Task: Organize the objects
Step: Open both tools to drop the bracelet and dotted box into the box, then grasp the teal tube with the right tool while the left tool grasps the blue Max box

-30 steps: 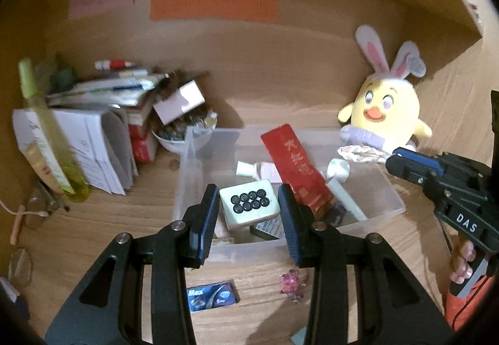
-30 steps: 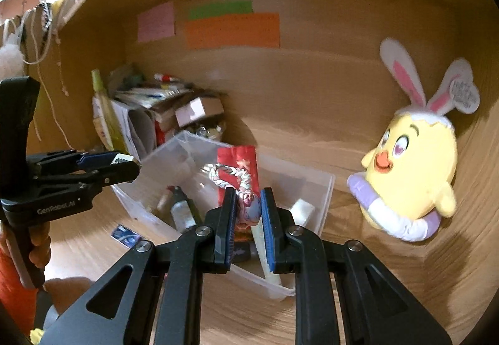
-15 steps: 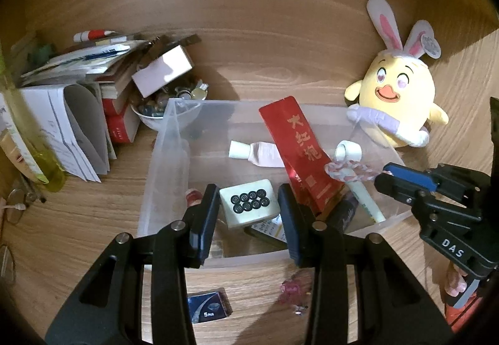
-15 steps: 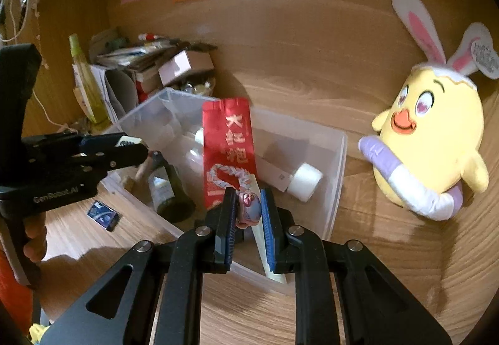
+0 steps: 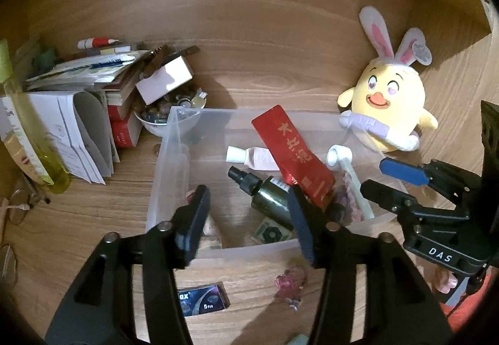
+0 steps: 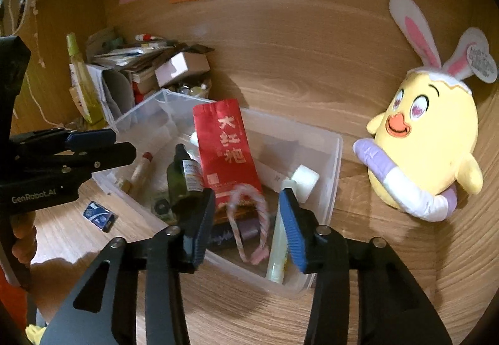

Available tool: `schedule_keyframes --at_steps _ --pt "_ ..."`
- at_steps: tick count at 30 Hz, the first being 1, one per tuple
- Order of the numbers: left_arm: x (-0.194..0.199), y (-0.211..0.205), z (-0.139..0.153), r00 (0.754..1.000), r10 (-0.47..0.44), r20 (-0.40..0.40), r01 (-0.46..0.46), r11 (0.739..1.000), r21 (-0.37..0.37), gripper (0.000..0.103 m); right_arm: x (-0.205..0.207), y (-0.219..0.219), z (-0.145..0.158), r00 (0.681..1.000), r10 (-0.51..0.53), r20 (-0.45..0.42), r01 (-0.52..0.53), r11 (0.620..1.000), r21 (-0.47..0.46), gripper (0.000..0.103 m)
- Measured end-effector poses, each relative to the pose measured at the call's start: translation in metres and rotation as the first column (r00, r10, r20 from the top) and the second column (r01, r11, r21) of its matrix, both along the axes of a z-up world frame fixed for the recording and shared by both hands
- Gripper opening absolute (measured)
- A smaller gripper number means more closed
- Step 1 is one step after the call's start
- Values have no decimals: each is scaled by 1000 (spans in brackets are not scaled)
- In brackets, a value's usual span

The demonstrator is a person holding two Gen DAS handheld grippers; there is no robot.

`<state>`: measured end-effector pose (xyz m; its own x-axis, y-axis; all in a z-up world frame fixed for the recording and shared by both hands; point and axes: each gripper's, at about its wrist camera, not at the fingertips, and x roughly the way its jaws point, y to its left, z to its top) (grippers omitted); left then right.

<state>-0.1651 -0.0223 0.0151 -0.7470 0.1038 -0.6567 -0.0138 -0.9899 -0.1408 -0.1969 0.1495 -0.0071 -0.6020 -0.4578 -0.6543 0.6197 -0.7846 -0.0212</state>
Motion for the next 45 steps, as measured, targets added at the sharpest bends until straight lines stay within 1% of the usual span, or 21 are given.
schedule_keyframes --at_steps 2,6,8,10,13,19,21,26,31,35,41,45 --pt "6 0 6 1000 6 -16 -6 1000 -3 68 3 0 3 1000 5 -14 -5 1000 -4 49" --pt "20 2 17 999 11 -49 -12 1000 -27 74 16 -1 13 998 10 -66 -10 1000 2 57" --pt "27 3 21 998 13 -63 -15 999 -40 77 20 -2 16 997 15 -82 -15 1000 0 66" --pt "34 3 25 997 12 -71 -15 999 -46 79 28 -1 21 995 20 -102 -21 1000 -7 71" --pt "46 2 28 996 16 -85 -20 999 -42 92 38 1 27 993 31 -113 -35 999 -28 76" --pt "67 -4 32 995 24 -102 -28 999 -42 93 57 8 35 992 49 -120 -57 996 -66 79" --pt "73 -6 31 995 26 -98 -31 999 -41 94 62 10 36 991 51 -122 -60 995 -74 81" --pt "86 -11 22 997 35 -76 -39 998 -51 95 75 13 32 991 56 -118 -66 995 -79 82" --pt "94 -18 5 998 49 -33 -51 996 -68 95 82 14 19 994 62 -91 -68 995 -70 82" --pt "97 -23 -13 998 60 17 -58 996 -73 95 87 12 2 996 83 -41 -86 994 -63 82" --pt "98 -32 -40 993 77 84 -71 995 -75 95 98 0 -24 994 110 2 -110 994 -20 81" --pt "95 -38 -55 987 86 136 -76 994 -77 95 107 -9 -40 988 150 45 -150 989 -4 81"
